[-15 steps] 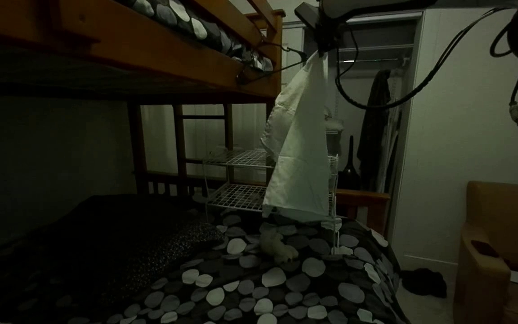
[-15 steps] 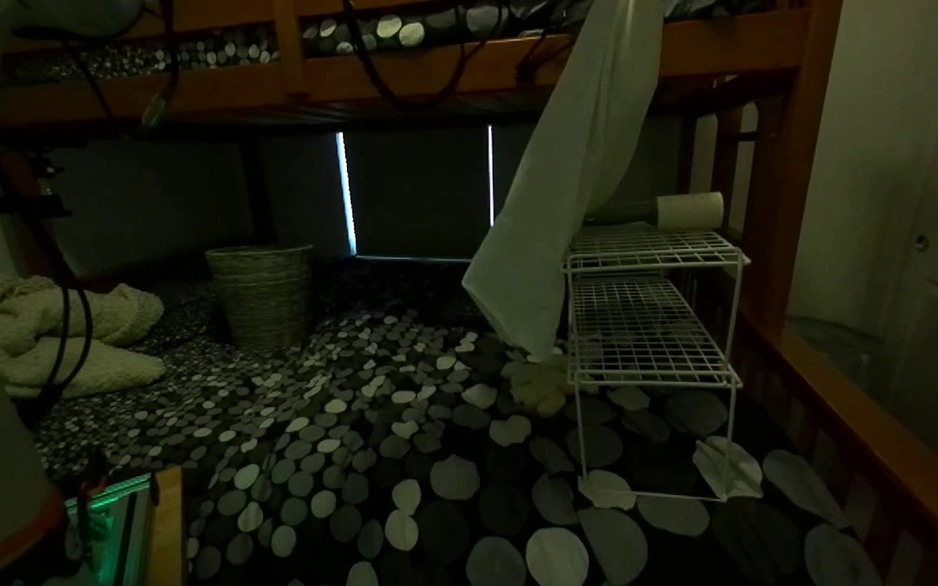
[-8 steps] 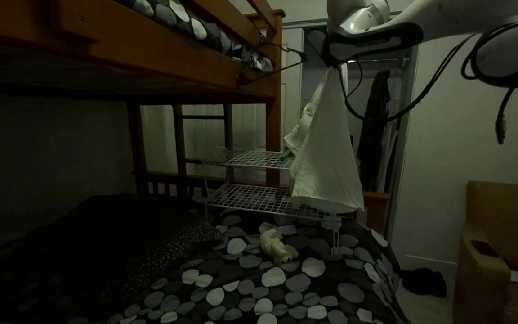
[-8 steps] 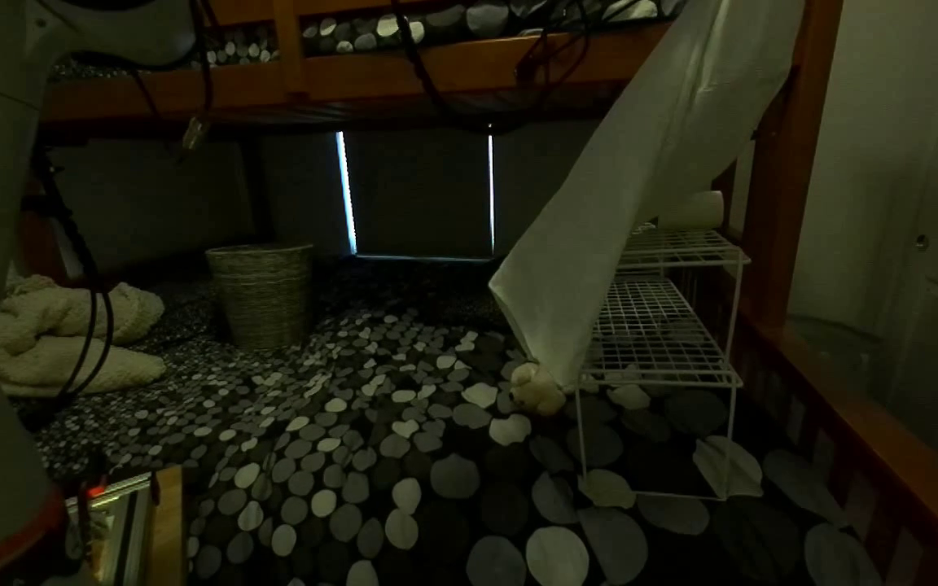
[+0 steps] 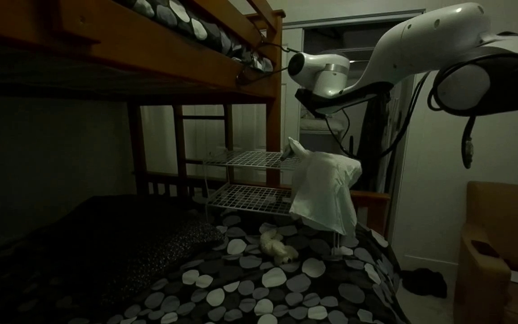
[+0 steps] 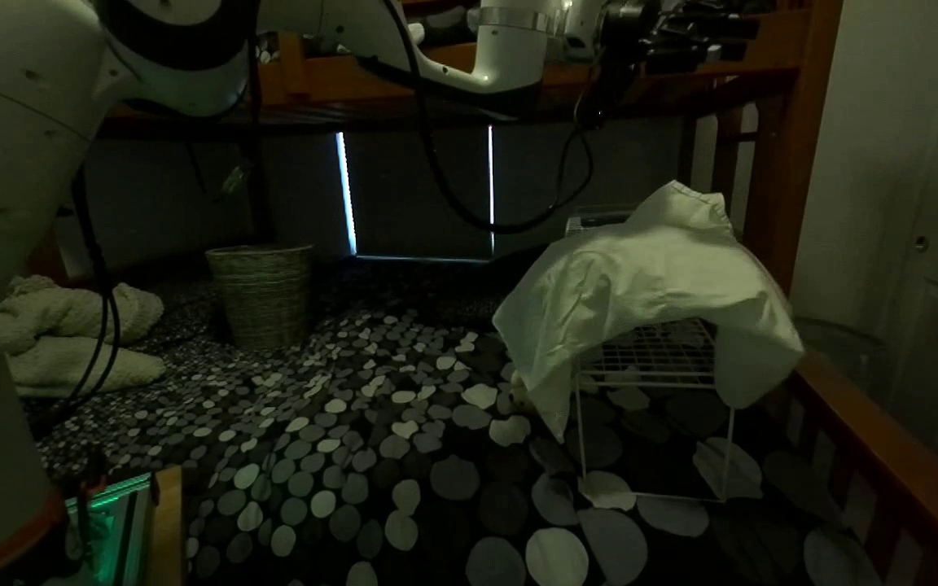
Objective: Move the basket to the left, then put the towel on the rack
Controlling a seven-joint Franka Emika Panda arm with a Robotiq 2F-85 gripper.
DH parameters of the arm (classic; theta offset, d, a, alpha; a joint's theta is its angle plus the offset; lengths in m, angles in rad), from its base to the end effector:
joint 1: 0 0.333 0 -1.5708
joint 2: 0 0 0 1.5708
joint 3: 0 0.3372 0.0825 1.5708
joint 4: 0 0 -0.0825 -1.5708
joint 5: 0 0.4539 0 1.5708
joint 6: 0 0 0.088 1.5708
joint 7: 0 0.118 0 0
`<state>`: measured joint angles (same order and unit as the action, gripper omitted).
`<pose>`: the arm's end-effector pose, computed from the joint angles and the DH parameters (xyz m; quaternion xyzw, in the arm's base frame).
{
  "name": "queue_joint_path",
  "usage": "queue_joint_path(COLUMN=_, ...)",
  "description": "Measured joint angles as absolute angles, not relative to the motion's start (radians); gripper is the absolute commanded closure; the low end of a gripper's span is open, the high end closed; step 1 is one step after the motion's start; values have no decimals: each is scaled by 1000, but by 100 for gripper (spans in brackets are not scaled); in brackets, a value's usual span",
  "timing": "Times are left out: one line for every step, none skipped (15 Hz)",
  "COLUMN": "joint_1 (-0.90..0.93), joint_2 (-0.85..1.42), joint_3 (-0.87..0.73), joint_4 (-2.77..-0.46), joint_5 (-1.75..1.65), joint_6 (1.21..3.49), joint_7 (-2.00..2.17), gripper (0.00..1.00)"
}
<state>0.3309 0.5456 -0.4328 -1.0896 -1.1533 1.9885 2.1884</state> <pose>0.8174 -0.0370 0.6359 0.4553 -0.6221 0.6154 0.1641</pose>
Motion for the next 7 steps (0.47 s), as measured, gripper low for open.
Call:
queue_joint_path(joint_1=348, joint_2=553, joint_3=-433, joint_4=-1092, joint_5=-1158, joint_6=1952, joint_7=2188, gripper=12)
queue_joint_path(joint_1=362, joint_2=557, joint_3=-432, joint_4=-1092, joint_5=-1158, joint_6=1924, joint_7=2185, gripper=5)
queue_joint_path(joint_1=370, joint_2=554, joint_3=-424, joint_4=-1091, joint_5=-1142, joint_6=1914, joint_7=2167, gripper=1)
queue_joint_path(joint_1=375, joint_2=544, joint_3=-406, joint_4=-1090, joint_5=-1117, joint_6=1916, joint_7=2140, gripper=0)
queue_joint_path(joint_1=379, joint_2=526, joint_3=-386, joint_4=-1087, joint_5=-1093, joint_6=1922, joint_7=2111, gripper=0)
queue_joint_path(joint_1=386, joint_2=502, joint_3=-366, joint_4=-1087, joint_5=-1077, joint_6=1932, joint_7=2079, gripper=0)
queue_joint_path(joint_1=393, joint_2=476, joint_3=-348, joint_4=-1090, joint_5=-1060, joint_6=1942, joint_7=2045, gripper=0)
